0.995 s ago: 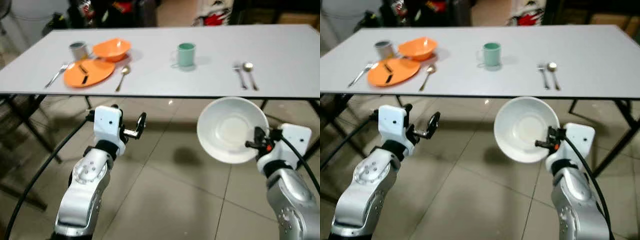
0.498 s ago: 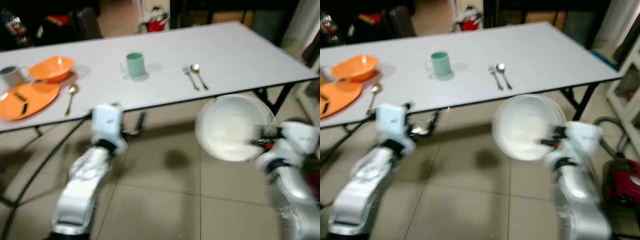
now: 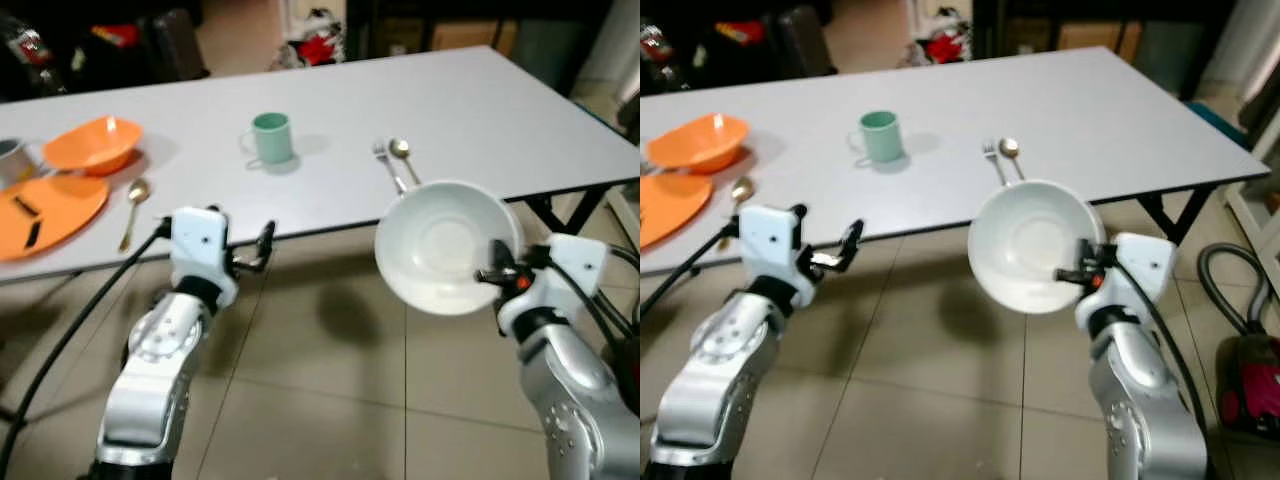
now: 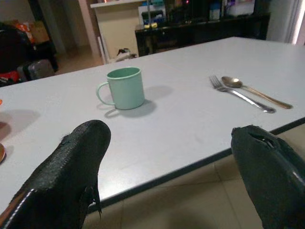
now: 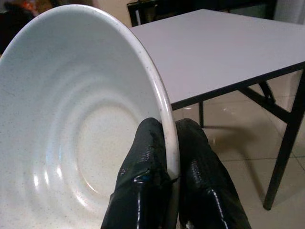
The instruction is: Setting the table
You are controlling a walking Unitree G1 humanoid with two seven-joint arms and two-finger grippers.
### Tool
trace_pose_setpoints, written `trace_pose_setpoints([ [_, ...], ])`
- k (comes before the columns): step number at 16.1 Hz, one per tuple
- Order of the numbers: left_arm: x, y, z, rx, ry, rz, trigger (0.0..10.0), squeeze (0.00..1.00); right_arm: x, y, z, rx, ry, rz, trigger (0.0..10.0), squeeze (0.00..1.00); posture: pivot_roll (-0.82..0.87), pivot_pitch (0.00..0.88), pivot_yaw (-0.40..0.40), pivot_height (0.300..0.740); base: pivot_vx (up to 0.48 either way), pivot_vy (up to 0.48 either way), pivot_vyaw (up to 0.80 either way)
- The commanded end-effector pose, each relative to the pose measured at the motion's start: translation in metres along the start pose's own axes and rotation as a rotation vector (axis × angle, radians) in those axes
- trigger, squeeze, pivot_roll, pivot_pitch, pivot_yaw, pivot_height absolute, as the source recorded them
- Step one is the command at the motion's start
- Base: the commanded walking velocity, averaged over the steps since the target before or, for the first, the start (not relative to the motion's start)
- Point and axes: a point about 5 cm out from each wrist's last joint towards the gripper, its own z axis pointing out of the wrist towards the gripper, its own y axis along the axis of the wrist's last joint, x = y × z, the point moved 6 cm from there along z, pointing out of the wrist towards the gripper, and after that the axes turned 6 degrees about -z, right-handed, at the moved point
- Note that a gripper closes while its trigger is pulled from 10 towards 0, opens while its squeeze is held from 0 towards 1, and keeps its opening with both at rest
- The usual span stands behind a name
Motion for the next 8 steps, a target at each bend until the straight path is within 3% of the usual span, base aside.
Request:
trace_pose_setpoints([
  [1, -0.0056, 0.0031, 0.0004, -0.012, -0.015, -0.005, 10.0, 0.00, -0.0079, 0.0095, -0.0017, -0.037, -0.025, -0.009, 10.0, 0.00, -0.13, 0.037, 0.074, 0.740, 0.409, 0.000, 0.00],
  [8, -0.0056, 0.0039, 0.0009, -0.014, -0.016, -0.003, 10.0, 0.00, -0.0056, 0.0088, -0.0007, -0.035, -0.019, -0.005, 10.0, 0.00, -0.13, 0.036, 0.076, 0.740, 0.410, 0.000, 0.00],
])
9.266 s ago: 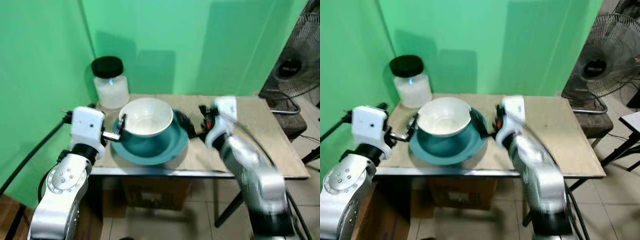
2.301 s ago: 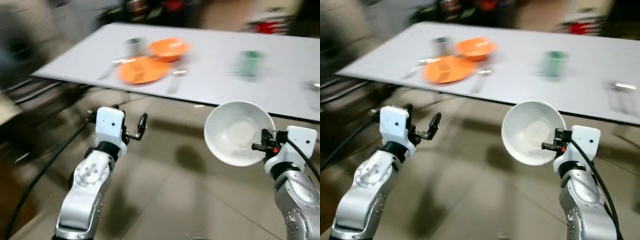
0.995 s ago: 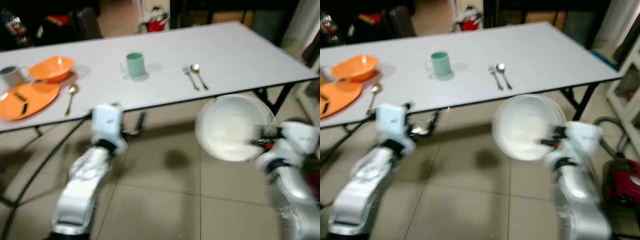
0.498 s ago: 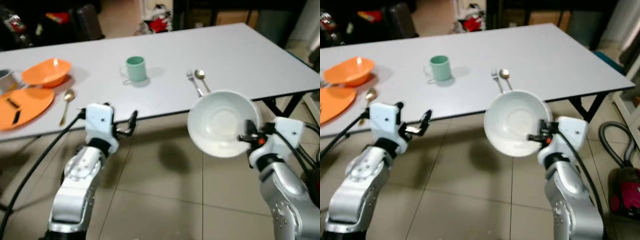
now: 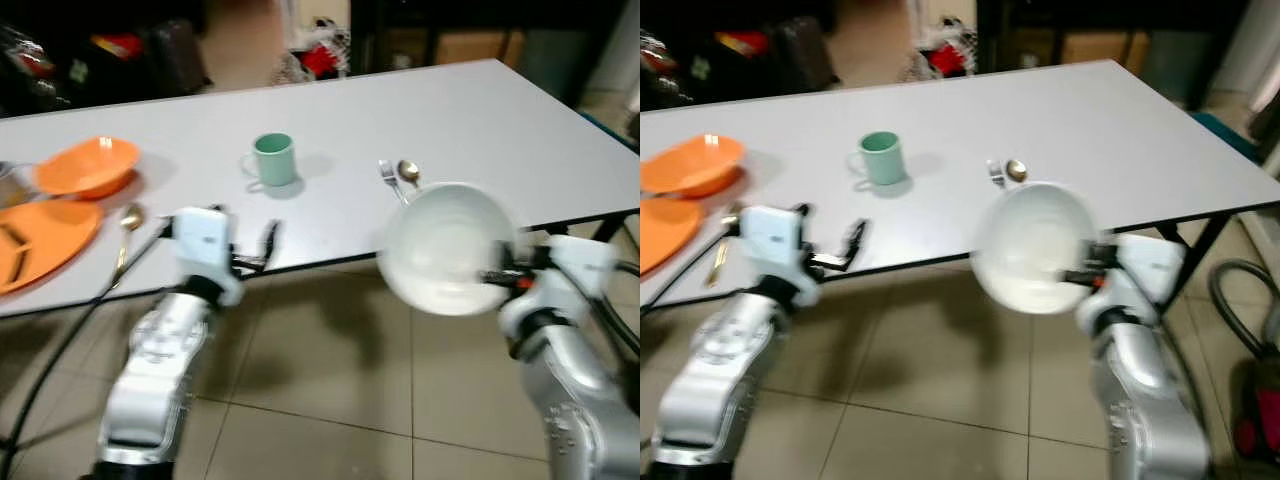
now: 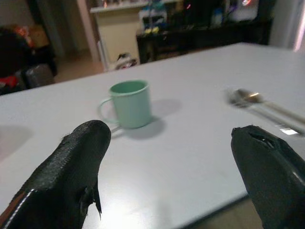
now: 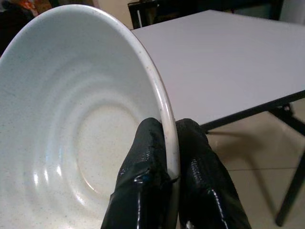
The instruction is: Setting the table
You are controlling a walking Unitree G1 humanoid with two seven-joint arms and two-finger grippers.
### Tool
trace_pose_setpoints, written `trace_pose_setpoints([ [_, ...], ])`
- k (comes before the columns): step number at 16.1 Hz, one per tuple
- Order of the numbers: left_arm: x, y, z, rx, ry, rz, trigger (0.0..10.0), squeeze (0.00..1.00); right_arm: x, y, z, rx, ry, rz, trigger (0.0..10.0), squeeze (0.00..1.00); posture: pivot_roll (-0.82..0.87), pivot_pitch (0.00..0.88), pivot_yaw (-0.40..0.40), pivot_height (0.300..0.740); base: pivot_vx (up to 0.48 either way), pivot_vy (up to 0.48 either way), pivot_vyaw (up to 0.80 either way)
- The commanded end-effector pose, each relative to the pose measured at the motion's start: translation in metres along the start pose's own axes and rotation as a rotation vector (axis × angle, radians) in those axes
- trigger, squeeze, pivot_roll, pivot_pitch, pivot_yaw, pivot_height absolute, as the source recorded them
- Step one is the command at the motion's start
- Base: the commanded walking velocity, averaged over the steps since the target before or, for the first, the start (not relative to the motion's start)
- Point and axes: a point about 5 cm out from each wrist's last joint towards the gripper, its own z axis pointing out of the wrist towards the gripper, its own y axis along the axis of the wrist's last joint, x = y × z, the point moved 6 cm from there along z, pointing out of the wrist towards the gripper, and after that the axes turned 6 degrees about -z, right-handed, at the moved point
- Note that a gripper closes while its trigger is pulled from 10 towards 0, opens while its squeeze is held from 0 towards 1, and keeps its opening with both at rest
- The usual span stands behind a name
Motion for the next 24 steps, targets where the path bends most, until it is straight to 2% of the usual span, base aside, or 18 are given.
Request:
trace_pose_setpoints([
  [1, -0.008, 0.004, 0.001, -0.015, -0.022, -0.005, 10.0, 0.00, -0.009, 0.011, -0.001, -0.042, -0.030, -0.008, 10.0, 0.00, -0.13, 0.037, 0.077, 0.740, 0.409, 0.000, 0.00],
  [10, -0.004, 0.003, -0.003, -0.012, -0.013, -0.002, 10.0, 0.00, -0.004, 0.018, 0.001, -0.062, -0.007, 0.006, 10.0, 0.00, -0.13, 0.038, 0.073, 0.740, 0.408, 0.000, 0.00],
  [16, 0.000, 0.002, -0.009, -0.017, 0.011, -0.004, 10.0, 0.00, -0.001, 0.036, 0.014, -0.103, 0.042, 0.015, 10.0, 0.00, -0.11, 0.021, 0.037, 0.740, 0.406, 0.000, 0.00],
  [20, 0.000, 0.003, -0.013, -0.023, 0.001, 0.006, 10.0, 0.00, 0.001, 0.049, 0.035, -0.101, 0.085, 0.043, 10.0, 0.00, -0.10, 0.011, 0.013, 0.740, 0.097, 0.000, 0.00],
  [22, 0.002, 0.009, -0.018, -0.043, -0.019, 0.029, 10.0, 0.00, 0.006, 0.058, 0.065, -0.034, 0.137, 0.079, 10.0, 0.00, -0.07, 0.007, -0.001, 0.740, 0.000, 0.000, 0.00],
  [24, 0.001, 0.013, -0.022, -0.049, -0.054, 0.036, 10.0, 0.00, 0.007, 0.056, 0.085, 0.056, 0.154, 0.109, 10.0, 0.00, -0.06, 0.005, -0.008, 0.740, 0.000, 0.000, 0.00],
])
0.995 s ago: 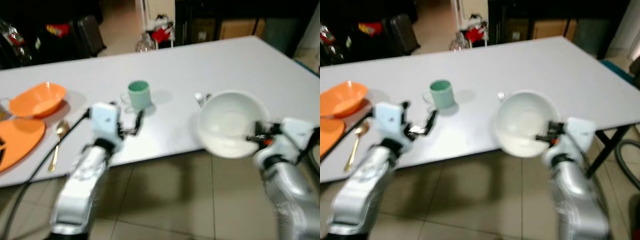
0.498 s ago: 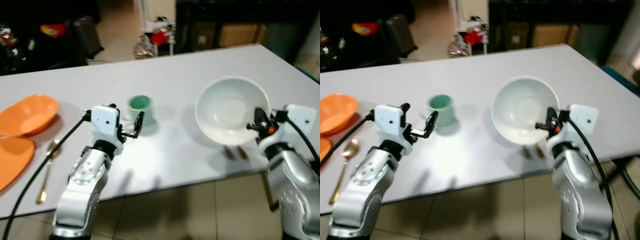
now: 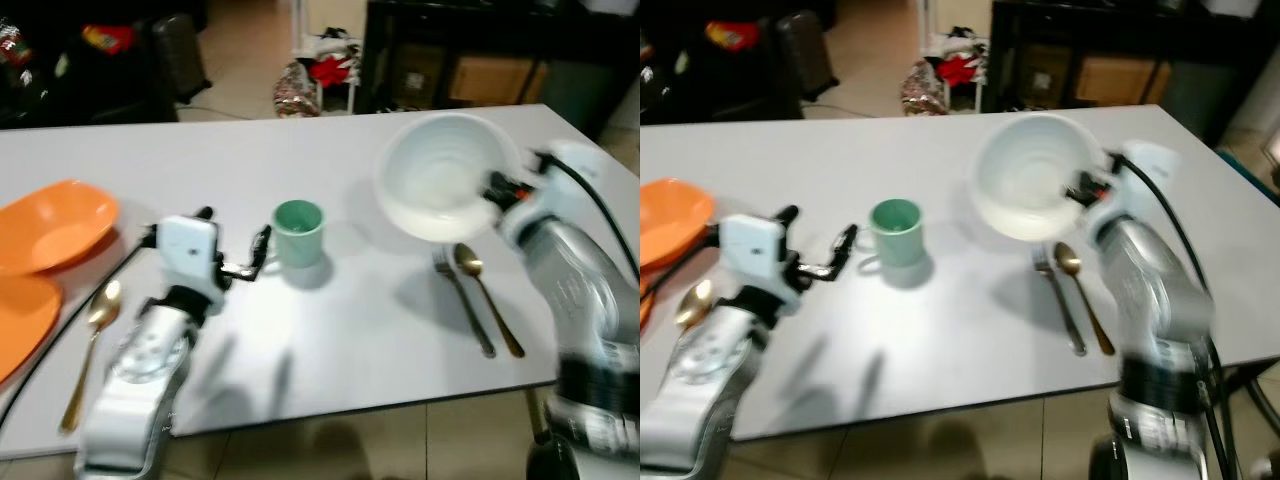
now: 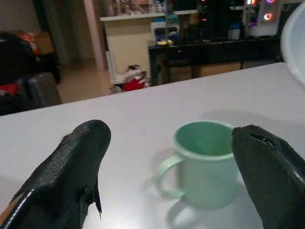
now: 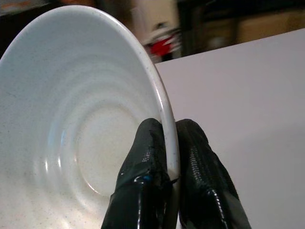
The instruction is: Setting the table
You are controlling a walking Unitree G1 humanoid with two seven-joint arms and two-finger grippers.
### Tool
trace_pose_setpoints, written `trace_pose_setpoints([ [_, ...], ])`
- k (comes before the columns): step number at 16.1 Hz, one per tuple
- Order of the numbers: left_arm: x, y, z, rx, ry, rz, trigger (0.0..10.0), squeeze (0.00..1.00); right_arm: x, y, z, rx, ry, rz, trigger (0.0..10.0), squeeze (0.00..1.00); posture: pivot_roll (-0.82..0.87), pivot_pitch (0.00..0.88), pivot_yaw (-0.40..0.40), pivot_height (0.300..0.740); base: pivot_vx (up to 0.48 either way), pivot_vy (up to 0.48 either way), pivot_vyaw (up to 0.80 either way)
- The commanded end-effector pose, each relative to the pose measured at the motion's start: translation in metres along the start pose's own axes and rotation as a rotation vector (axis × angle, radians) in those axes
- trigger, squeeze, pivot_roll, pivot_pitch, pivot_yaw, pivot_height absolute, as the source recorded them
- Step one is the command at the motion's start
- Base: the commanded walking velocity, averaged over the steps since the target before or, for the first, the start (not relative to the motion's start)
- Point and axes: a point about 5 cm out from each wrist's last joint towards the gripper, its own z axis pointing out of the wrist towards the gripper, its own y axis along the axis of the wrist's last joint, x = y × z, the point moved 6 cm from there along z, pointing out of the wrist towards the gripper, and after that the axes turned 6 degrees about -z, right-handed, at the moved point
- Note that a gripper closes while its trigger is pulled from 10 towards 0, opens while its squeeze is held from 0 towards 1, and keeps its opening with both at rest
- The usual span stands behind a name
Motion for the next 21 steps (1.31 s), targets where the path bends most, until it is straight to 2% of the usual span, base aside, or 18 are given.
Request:
trace_pose_setpoints([
  [1, -0.002, 0.005, -0.002, -0.011, -0.030, 0.010, 10.0, 0.00, -0.001, 0.000, 0.007, 0.025, 0.014, 0.028, 10.0, 0.00, -0.05, 0.005, -0.008, 0.740, 0.000, 0.000, 0.00],
  [3, -0.003, 0.009, -0.003, -0.009, -0.095, 0.041, 10.0, 0.00, -0.002, -0.002, 0.028, 0.088, 0.009, 0.068, 10.0, 0.00, -0.04, 0.007, -0.002, 0.740, 0.000, 0.000, 0.00],
  [5, -0.014, 0.013, -0.003, 0.000, -0.192, 0.056, 10.0, 0.00, 0.000, -0.004, 0.043, 0.127, 0.010, 0.107, 10.0, 0.00, -0.03, 0.009, 0.006, 0.740, 0.000, 0.000, 0.00],
  [6, -0.025, 0.016, -0.003, 0.014, -0.291, 0.061, 10.0, 0.00, -0.001, -0.007, 0.056, 0.161, -0.006, 0.119, 10.0, 0.00, -0.03, 0.009, 0.015, 0.740, 0.000, 0.000, 0.00],
  [8, -0.037, 0.019, -0.005, 0.024, -0.387, 0.071, 10.0, 0.00, 0.003, -0.008, 0.067, 0.189, -0.016, 0.152, 10.0, 0.00, -0.03, 0.012, 0.024, 0.740, 0.000, 0.000, 0.00],
  [10, -0.048, 0.019, -0.007, 0.038, -0.465, 0.061, 10.0, 0.00, -0.006, -0.021, 0.069, 0.242, -0.089, 0.144, 10.0, 0.00, -0.02, 0.014, 0.027, 0.740, 0.000, 0.000, 0.00],
  [16, -0.072, 0.010, -0.022, 0.123, -0.629, 0.031, 10.0, 0.00, -0.010, -0.047, 0.070, 0.318, -0.134, 0.283, 10.0, 0.00, -0.01, 0.021, 0.046, 0.740, 0.000, 0.000, 0.00],
  [21, -0.071, 0.012, -0.021, 0.129, -0.634, 0.029, 10.0, 0.00, -0.013, -0.056, 0.069, 0.324, -0.184, 0.353, 10.0, 0.00, 0.00, 0.027, 0.052, 0.740, 0.000, 0.000, 0.00],
])
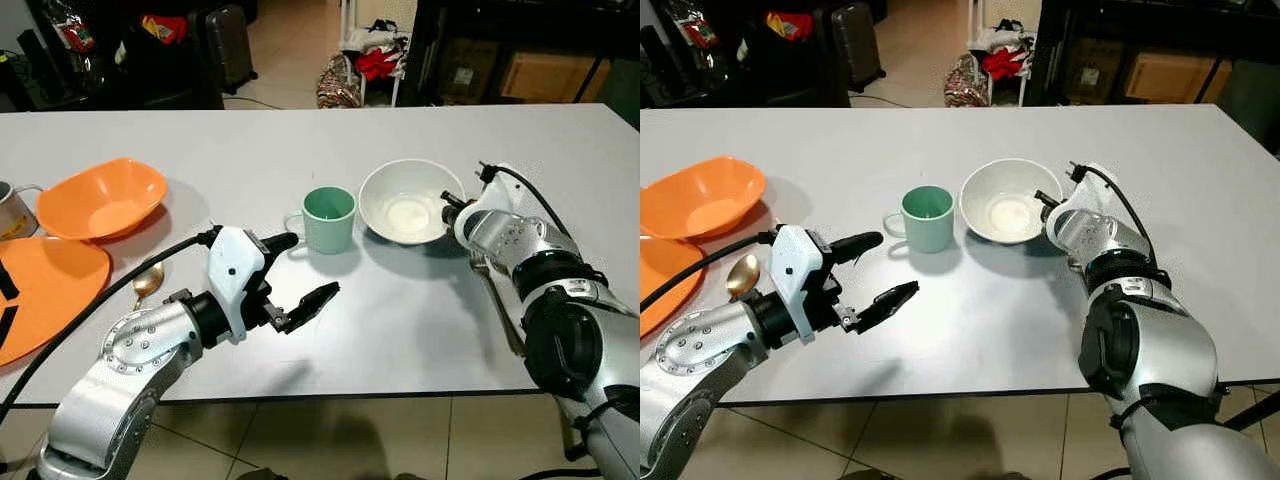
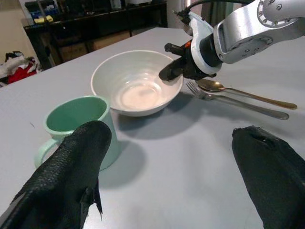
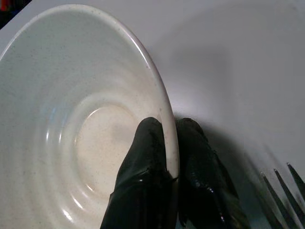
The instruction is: Setting the table
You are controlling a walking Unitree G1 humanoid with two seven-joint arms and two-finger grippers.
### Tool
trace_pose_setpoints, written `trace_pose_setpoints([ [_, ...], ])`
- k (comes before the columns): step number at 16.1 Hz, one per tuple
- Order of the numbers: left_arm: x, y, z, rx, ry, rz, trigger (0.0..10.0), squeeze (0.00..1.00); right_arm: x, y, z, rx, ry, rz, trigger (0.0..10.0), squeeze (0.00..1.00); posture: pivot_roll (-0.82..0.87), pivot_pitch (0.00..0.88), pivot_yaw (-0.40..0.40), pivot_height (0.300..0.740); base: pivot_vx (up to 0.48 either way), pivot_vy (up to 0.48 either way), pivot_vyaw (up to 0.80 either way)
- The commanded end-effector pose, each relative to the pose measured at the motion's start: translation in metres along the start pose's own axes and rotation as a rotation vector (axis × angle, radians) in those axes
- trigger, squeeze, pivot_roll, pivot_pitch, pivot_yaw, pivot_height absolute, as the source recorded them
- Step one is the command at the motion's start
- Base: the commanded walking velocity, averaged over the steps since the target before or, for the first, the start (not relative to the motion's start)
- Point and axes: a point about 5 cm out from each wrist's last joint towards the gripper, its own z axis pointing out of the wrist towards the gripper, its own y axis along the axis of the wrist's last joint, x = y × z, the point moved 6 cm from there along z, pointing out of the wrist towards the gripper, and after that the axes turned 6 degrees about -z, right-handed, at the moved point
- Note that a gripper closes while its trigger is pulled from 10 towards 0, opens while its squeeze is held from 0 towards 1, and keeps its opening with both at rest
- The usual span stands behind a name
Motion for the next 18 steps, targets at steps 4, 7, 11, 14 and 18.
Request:
trace_pose_setpoints([
  [4, -0.003, 0.006, -0.003, 0.006, -0.025, 0.010, 10.0, 0.00, 0.007, 0.013, -0.001, -0.046, -0.010, 0.096, 10.0, 0.00, 0.04, 0.050, 0.067, 0.740, 0.000, 0.000, 0.00],
  [7, -0.005, 0.008, -0.004, 0.010, -0.029, 0.015, 10.0, 0.00, 0.010, 0.013, -0.001, -0.038, -0.011, 0.151, 10.0, 0.00, 0.05, 0.054, 0.062, 0.740, 0.000, 0.000, 0.00],
  [11, -0.004, 0.008, -0.007, 0.016, -0.020, 0.017, 10.0, 0.00, 0.015, 0.023, -0.005, -0.021, 0.008, 0.115, 10.0, 0.00, 0.04, 0.051, 0.060, 0.740, 0.000, 0.000, 0.00],
  [14, -0.004, 0.008, -0.004, 0.017, -0.029, 0.019, 10.0, 0.00, 0.012, 0.023, -0.006, 0.000, 0.004, 0.104, 10.0, 0.00, 0.03, 0.048, 0.068, 0.740, 0.000, 0.000, 0.00],
  [18, -0.004, 0.008, -0.002, 0.017, -0.042, 0.020, 10.0, 0.00, 0.004, 0.010, -0.005, 0.060, -0.010, 0.151, 10.0, 0.00, 0.02, 0.046, 0.076, 0.740, 0.000, 0.000, 0.00],
])
